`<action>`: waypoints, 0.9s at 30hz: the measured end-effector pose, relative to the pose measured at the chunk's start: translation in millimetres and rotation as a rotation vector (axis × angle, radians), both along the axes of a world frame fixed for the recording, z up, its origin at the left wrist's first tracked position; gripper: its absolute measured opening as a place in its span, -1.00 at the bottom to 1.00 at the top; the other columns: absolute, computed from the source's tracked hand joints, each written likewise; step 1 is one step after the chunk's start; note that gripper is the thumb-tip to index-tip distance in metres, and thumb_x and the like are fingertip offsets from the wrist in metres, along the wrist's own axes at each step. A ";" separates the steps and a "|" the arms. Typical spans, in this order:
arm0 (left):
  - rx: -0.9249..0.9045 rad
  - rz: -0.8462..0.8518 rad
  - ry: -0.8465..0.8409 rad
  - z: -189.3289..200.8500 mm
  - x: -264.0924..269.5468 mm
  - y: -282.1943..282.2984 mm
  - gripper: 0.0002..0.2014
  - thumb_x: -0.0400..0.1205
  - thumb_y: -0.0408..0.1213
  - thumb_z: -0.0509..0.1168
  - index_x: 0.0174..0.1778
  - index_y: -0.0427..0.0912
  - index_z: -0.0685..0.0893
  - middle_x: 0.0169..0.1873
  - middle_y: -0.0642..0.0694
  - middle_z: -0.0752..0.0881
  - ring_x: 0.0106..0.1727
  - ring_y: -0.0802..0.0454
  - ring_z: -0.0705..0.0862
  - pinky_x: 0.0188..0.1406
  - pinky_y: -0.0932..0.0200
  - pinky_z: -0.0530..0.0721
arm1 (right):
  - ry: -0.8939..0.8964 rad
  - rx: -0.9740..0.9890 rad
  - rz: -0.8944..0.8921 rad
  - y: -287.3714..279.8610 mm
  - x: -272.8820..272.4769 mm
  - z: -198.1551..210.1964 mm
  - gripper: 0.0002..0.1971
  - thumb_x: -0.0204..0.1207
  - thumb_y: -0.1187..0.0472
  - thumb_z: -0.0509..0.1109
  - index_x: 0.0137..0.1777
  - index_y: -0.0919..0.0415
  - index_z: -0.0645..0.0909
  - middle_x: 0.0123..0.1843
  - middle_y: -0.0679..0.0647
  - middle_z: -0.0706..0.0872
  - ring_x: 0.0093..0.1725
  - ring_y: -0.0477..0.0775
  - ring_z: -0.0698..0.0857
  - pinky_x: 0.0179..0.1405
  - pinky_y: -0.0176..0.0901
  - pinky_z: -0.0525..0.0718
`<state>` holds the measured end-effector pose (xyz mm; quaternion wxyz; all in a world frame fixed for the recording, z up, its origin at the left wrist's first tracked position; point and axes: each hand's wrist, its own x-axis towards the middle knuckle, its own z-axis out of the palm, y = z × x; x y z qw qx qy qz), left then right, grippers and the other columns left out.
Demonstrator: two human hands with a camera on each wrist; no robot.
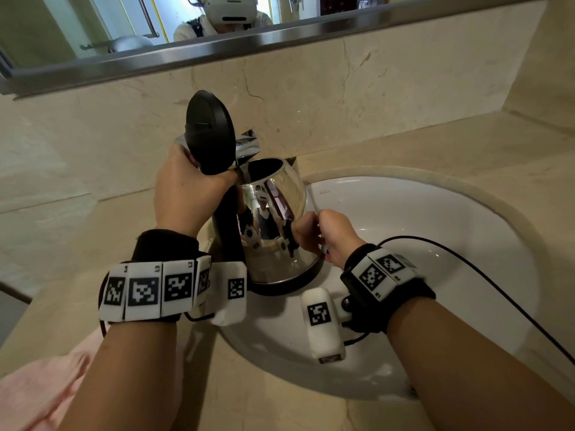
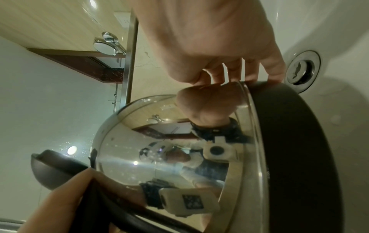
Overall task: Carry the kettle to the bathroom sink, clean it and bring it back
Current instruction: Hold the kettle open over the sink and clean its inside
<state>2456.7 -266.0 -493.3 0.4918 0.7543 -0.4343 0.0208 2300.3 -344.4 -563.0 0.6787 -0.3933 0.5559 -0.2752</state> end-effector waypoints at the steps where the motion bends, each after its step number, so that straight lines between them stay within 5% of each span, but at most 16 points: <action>1: -0.002 0.002 0.001 0.0 0.0 0.3 -0.55 0.34 -0.14 0.47 0.09 -0.11 0.50 -0.25 0.16 0.53 -0.07 -0.12 0.69 -0.14 -0.13 0.74 | -0.008 -0.001 0.005 0.8 -0.1 -1.4 -0.58 0.60 0.32 0.08 0.43 0.39 0.48 0.39 0.31 0.60 0.38 0.29 0.57 0.43 0.19 0.52; 7: -0.002 -0.001 0.000 1.1 -1.4 0.9 -0.54 0.37 -0.18 0.47 0.14 -0.15 0.51 -0.25 0.16 0.53 -0.08 -0.07 0.68 -0.19 -0.01 0.70 | -0.011 -0.007 0.014 -2.3 -0.5 -3.7 -0.58 0.63 0.30 0.06 0.44 0.38 0.47 0.37 0.31 0.60 0.38 0.27 0.57 0.44 0.17 0.52; 10: -0.005 -0.009 0.001 1.6 -3.0 1.7 -0.52 0.38 -0.20 0.46 0.19 -0.17 0.51 -0.26 0.18 0.52 -0.10 -0.02 0.65 -0.22 0.03 0.66 | 0.006 -0.021 0.058 -0.6 1.3 -2.2 -0.57 0.64 0.30 0.05 0.45 0.42 0.46 0.14 0.27 0.67 0.19 0.23 0.66 0.24 0.07 0.64; 16: -0.007 -0.018 -0.020 1.5 -3.1 2.3 -0.50 0.41 -0.21 0.47 0.25 -0.18 0.51 -0.25 0.19 0.51 -0.07 0.02 0.61 -0.18 0.09 0.62 | 0.042 -0.019 0.064 -4.7 2.7 -3.2 -0.57 0.65 0.27 0.06 0.45 0.40 0.46 0.40 0.33 0.57 0.41 0.29 0.55 0.45 0.13 0.51; 20: 0.002 -0.006 -0.015 1.6 -2.5 1.5 -0.48 0.39 -0.20 0.47 0.25 -0.19 0.52 -0.26 0.19 0.51 -0.08 0.02 0.61 -0.18 0.10 0.61 | 0.027 -0.064 0.126 -5.5 -2.8 -8.1 -0.61 0.67 0.29 0.06 0.44 0.39 0.46 -0.07 0.16 0.62 -0.17 0.06 0.60 -0.19 -0.12 0.61; 22: 0.006 -0.006 -0.010 1.9 -2.8 1.9 -0.47 0.38 -0.20 0.47 0.25 -0.19 0.51 -0.26 0.19 0.51 -0.08 -0.01 0.63 -0.17 0.05 0.66 | 0.050 0.004 0.159 -3.6 -4.5 -6.6 -0.74 0.65 0.31 0.07 0.23 0.33 0.50 -0.09 0.19 0.57 -0.20 0.07 0.55 -0.30 -0.17 0.52; 24: 0.012 -0.010 -0.001 2.4 -3.4 2.3 -0.48 0.38 -0.20 0.47 0.24 -0.19 0.51 -0.24 0.18 0.52 -0.08 -0.03 0.64 -0.18 0.02 0.68 | 0.012 0.060 0.153 -1.0 -0.8 -0.1 -0.81 0.66 0.33 0.04 0.09 0.36 0.47 0.01 0.23 0.50 0.04 0.17 0.55 -0.10 -0.15 0.55; 26: 0.019 -0.014 0.006 2.7 -4.1 2.8 -0.51 0.38 -0.19 0.47 0.21 -0.18 0.51 -0.23 0.17 0.53 -0.07 -0.05 0.66 -0.15 -0.04 0.72 | 0.011 0.069 0.148 -2.3 2.3 1.2 -0.71 0.70 0.32 0.02 0.26 0.46 0.47 0.13 0.27 0.42 0.31 0.20 0.50 0.30 -0.12 0.47; 27: 0.024 -0.012 0.009 2.6 -4.3 2.9 -0.53 0.39 -0.19 0.47 0.18 -0.18 0.51 -0.23 0.16 0.53 -0.06 -0.05 0.66 -0.13 -0.06 0.73 | 0.010 0.066 0.150 -4.2 3.6 0.7 -0.67 0.71 0.31 0.03 0.35 0.45 0.45 0.16 0.30 0.47 0.30 0.23 0.52 0.33 -0.13 0.47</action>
